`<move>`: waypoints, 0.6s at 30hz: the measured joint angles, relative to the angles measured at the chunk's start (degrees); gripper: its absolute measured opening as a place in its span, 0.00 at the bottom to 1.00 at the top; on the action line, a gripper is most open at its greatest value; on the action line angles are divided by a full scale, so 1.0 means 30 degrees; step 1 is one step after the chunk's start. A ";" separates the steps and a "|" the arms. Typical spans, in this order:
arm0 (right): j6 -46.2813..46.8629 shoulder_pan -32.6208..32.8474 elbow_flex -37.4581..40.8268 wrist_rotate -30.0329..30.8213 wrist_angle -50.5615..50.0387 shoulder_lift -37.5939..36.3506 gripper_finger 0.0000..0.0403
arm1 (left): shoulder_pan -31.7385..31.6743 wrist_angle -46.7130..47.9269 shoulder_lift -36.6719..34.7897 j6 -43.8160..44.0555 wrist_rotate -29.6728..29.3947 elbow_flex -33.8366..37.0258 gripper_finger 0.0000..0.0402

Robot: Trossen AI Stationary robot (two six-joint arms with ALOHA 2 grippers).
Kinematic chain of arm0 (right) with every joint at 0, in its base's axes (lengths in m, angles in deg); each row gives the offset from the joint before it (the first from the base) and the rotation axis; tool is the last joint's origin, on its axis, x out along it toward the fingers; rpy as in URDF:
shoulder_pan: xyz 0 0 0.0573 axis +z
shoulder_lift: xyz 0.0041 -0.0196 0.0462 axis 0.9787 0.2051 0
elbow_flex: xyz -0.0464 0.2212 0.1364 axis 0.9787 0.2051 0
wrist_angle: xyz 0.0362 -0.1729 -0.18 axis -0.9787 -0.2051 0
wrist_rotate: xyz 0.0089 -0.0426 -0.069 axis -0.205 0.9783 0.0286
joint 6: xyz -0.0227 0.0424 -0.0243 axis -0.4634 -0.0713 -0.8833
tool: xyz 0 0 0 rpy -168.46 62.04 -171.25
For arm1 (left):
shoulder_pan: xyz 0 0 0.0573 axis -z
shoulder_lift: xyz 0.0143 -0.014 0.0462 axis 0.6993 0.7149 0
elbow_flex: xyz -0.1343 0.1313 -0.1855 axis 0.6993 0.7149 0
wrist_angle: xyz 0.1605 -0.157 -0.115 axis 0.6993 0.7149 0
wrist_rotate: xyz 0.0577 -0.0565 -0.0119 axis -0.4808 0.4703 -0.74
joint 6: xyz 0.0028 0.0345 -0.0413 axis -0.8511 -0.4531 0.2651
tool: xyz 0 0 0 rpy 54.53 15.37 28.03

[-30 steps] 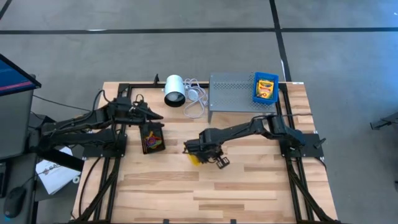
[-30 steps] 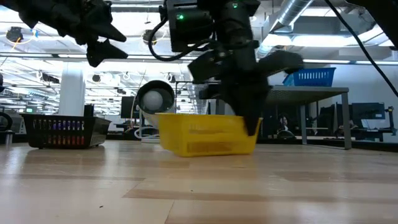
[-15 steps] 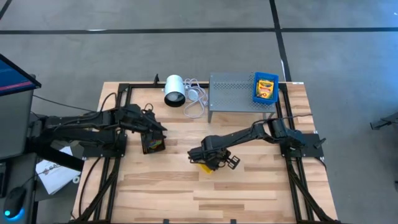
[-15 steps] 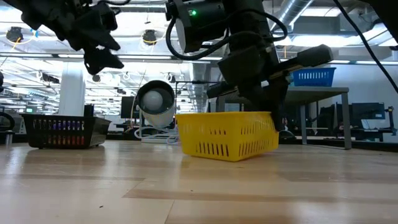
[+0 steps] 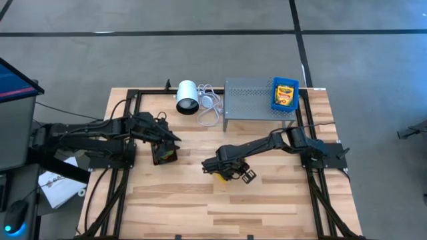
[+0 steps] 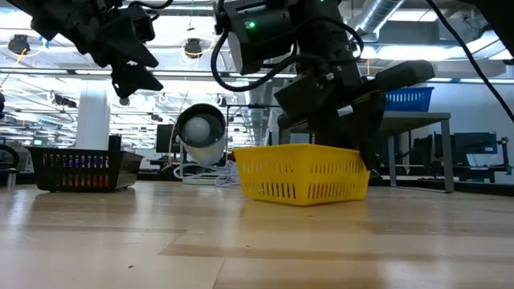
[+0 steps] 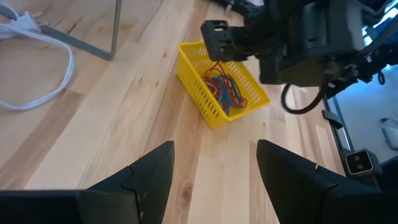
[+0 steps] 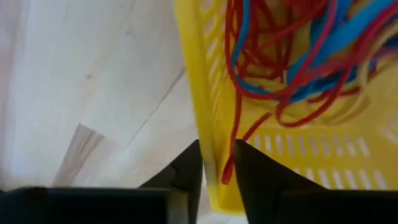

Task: Pick & Place Office Desk Supplies
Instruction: Put the yellow bin on the shelf

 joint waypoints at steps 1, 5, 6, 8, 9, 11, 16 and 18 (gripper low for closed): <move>0.0233 -0.0010 -0.0004 0.0030 -0.0186 0.0000 0.23 | 0.0000 -0.0090 -0.0004 -0.0007 0.0002 0.0000 0.56; 0.0571 0.0124 -0.0007 0.0026 -0.0605 0.0000 0.33 | 0.0000 -0.0123 0.0000 -0.0017 0.0000 0.0000 0.56; 0.0585 0.0185 -0.0007 0.0030 -0.0736 -0.0001 0.36 | 0.0000 -0.0127 0.0000 -0.0017 0.0000 0.0000 0.56; 0.0887 0.0358 -0.0097 0.0023 -0.0843 -0.0007 0.41 | 0.0000 -0.0120 0.0000 -0.0037 0.0000 0.0000 0.56; 0.1089 0.0449 -0.0264 0.0023 -0.0982 -0.0007 0.43 | 0.0000 -0.0120 0.0000 -0.0114 0.0000 0.0000 0.56; 0.1665 0.0620 -0.0799 0.0017 -0.1133 -0.0034 0.47 | 0.0000 -0.0120 0.0000 -0.0440 0.0000 0.0000 0.56; 0.3819 0.0710 -0.3119 -0.0594 -0.1258 -0.0093 0.52 | 0.0000 -0.0120 0.0000 -0.0591 0.0000 0.0000 0.56; 0.4962 0.0659 -0.4208 -0.1212 -0.1056 -0.0109 0.52 | 0.0000 -0.0120 0.0000 -0.0643 -0.0001 0.0000 0.56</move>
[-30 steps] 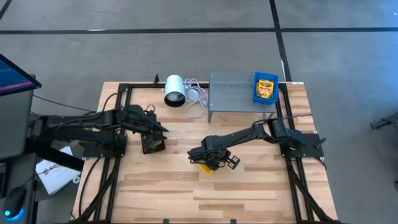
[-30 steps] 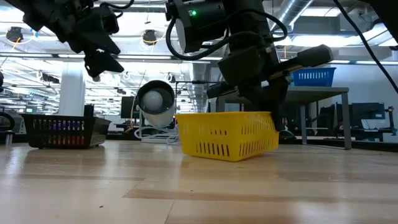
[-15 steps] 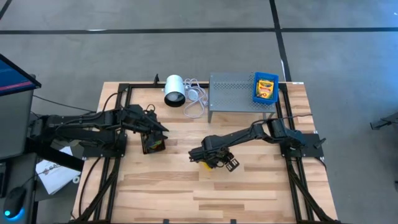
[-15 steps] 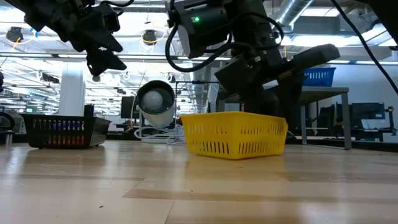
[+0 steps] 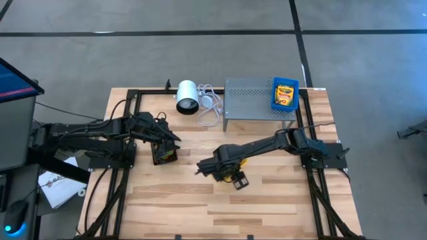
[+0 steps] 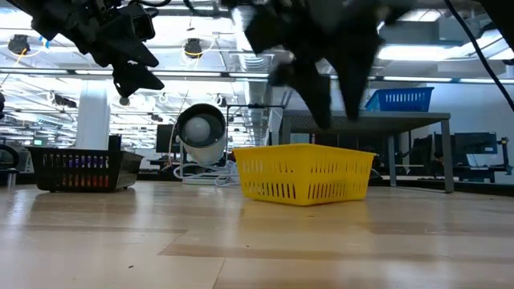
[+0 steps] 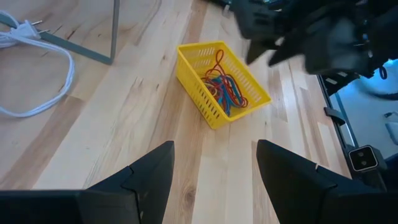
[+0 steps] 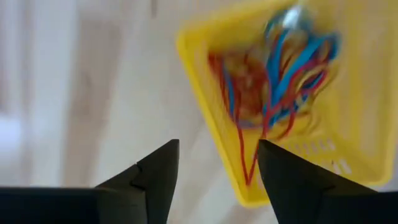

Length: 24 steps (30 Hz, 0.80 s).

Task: Pick & Place Office Desk Supplies
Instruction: Put the yellow bin on the shelf

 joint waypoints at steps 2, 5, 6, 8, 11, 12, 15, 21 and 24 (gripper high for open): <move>0.1868 -0.0003 -0.0922 -0.0477 0.0806 0.0000 0.52 | 0.0000 -0.0089 0.0000 -0.0016 -0.0054 0.0000 0.56; 0.6066 0.0076 -0.2102 -0.0769 0.2910 0.0000 0.51 | 0.0000 -0.0599 0.0000 0.0102 -0.0665 0.0000 0.56; 0.7439 0.0144 -0.2400 -0.0773 0.3463 -0.0008 0.51 | 0.0000 -0.0757 0.0000 0.0118 -0.0950 0.0000 0.56; 1.0028 0.0297 -0.2774 -0.0744 0.4673 -0.0029 0.49 | 0.0000 -0.1029 0.0000 0.0130 -0.1592 0.0000 0.56; 1.3405 0.0461 -0.2859 0.0310 0.5282 -0.0029 0.46 | 0.0000 -0.1483 0.0000 0.0113 -0.2166 0.0000 0.56; 1.4168 0.0511 -0.2859 0.0823 0.5220 -0.0029 0.45 | 0.0000 -0.1593 0.0000 0.0116 -0.2234 0.0000 0.56; 1.5805 0.0600 -0.2800 0.2268 0.5372 0.0000 0.41 | 0.0000 -0.1739 -0.0005 0.0115 -0.2250 0.0000 0.56; 1.7787 0.0594 -0.1513 0.2815 0.6383 0.0036 0.36 | 0.0000 -0.1727 -0.0007 0.0115 -0.2163 0.0000 0.56; 1.8234 0.0552 -0.0828 0.2388 0.6518 0.0039 0.38 | 0.0000 -0.1715 -0.0007 0.0120 -0.2114 0.0000 0.56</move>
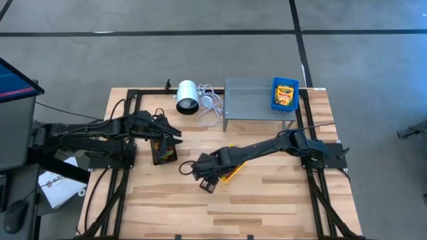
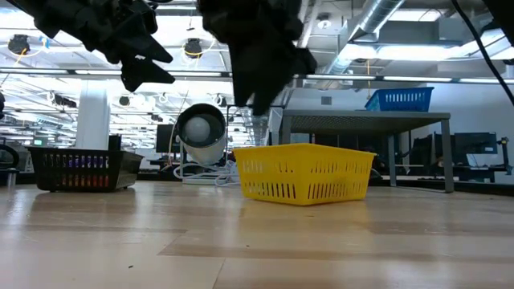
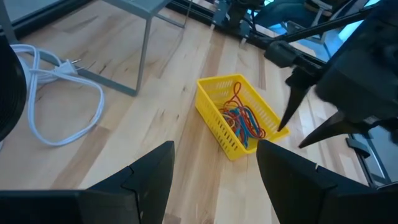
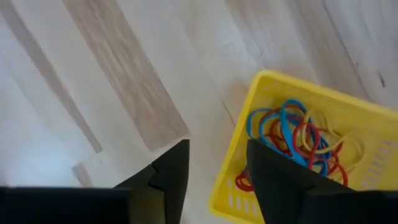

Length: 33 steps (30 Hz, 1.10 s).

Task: Pick & Place Office Desk Supplies
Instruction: Put the yellow bin on the shelf

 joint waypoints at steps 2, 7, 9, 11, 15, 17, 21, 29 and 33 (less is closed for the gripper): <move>0.0356 -0.0017 0.0294 -0.0061 -0.0054 0.0012 0.41 | 0.0000 0.0017 0.0000 -0.0005 0.0032 0.0000 0.56; 0.0473 -0.0119 0.0751 -0.0363 -0.0081 0.0005 0.49 | 0.0000 0.0010 0.0000 -0.0095 -0.0074 0.0000 0.56; 0.0471 -0.0122 0.1105 -0.0360 -0.0094 0.0005 0.51 | 0.0000 0.0013 -0.0044 -0.0332 -0.0138 0.0000 0.56; 0.0466 -0.0167 0.1590 -0.0374 0.0164 0.0005 0.52 | -0.0047 -0.0033 -0.0245 -0.0554 -0.0261 0.0000 0.56; 0.0216 -0.0221 0.2512 -0.0403 0.0692 0.0005 0.52 | -0.0153 -0.0480 -0.1217 -0.0683 -0.0367 0.0000 0.56; 0.0150 -0.0228 0.2893 -0.0429 0.1345 0.0005 0.51 | -0.0146 -0.0606 -0.1885 -0.0941 -0.0117 -0.0007 0.56; -0.0068 -0.0228 0.3338 -0.0512 0.1593 -0.0003 0.49 | -0.0146 -0.0341 -0.3033 -0.0923 0.1658 -0.0007 0.56; 0.0092 -0.0228 0.4788 -0.0969 0.2829 0.0012 0.48 | -0.0146 0.1878 -0.3738 -0.0791 0.4621 -0.0253 0.56; 0.0157 -0.0242 0.5506 -0.1581 0.4080 0.0012 0.48 | -0.0146 0.3311 -0.3748 -0.0889 0.4652 -0.0990 0.56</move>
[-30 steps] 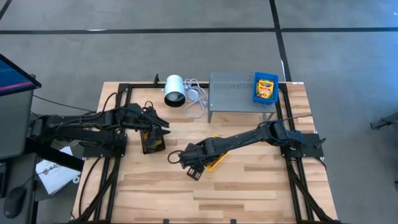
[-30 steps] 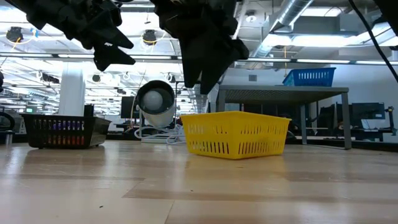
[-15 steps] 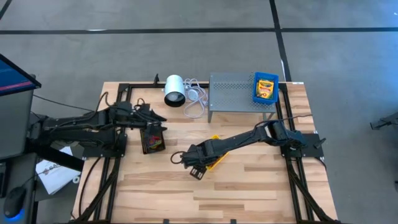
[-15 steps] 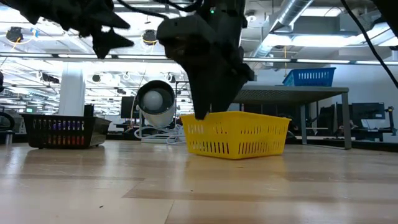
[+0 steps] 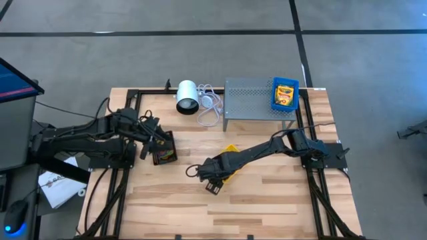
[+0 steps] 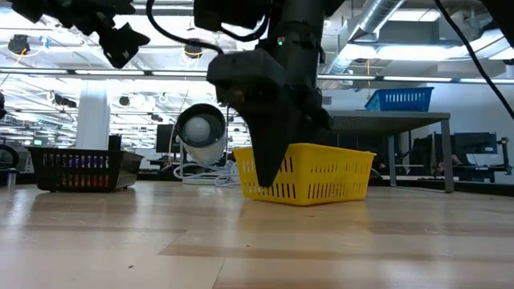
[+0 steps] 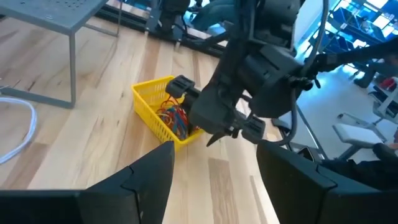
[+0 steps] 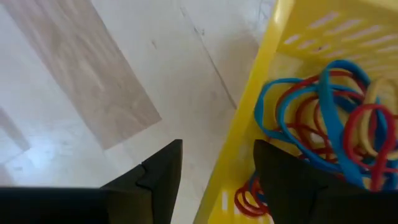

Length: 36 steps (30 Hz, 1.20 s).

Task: Pick & Place Office Desk Supplies
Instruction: Put the yellow bin on the shelf

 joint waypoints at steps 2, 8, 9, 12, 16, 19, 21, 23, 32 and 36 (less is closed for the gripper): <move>0.0114 0.0000 0.0374 -0.0003 0.0448 0.0000 0.48 | 0.0000 0.0254 -0.0016 -0.0012 0.0006 -0.0198 0.56; 0.0153 -0.0007 0.1146 -0.0003 0.0716 -0.0045 0.45 | 0.0000 0.0256 -0.0041 -0.0035 0.0058 -0.0548 0.56; 0.0154 -0.0007 0.1214 -0.0002 0.0800 -0.0051 0.44 | 0.0000 0.0262 -0.0041 -0.0038 0.0067 -0.0556 0.56; 0.0119 -0.0007 0.1242 0.0083 0.0840 -0.0051 0.34 | 0.0000 0.0278 -0.0041 -0.0041 0.0064 -0.0570 0.56; -0.0545 0.0006 0.1247 0.0115 0.0909 -0.0051 0.12 | 0.0000 0.0282 -0.0041 -0.0034 0.0064 -0.0570 0.56; -0.1208 0.0243 0.1250 0.0413 0.0691 -0.0058 0.03 | 0.0000 0.0283 -0.0041 -0.0041 0.0058 -0.0570 0.56; -0.1239 0.0438 0.1250 0.0427 0.0463 -0.0058 0.02 | 0.0000 0.0287 -0.0041 -0.0041 0.0057 -0.0570 0.56; -0.1700 0.0696 0.1244 0.0449 0.0107 -0.0083 0.01 | 0.0000 0.0286 -0.0041 -0.0041 0.0053 -0.0570 0.56; -0.3087 0.2147 -0.1375 -0.0272 -0.4279 -0.0146 0.00 | 0.0000 0.0298 -0.0041 -0.0041 -0.0009 -0.0570 0.56; -0.4110 0.2594 -0.3321 -0.0119 -0.6330 -0.0146 0.00 | 0.0000 0.0291 -0.0041 -0.0041 -0.0092 -0.0570 0.56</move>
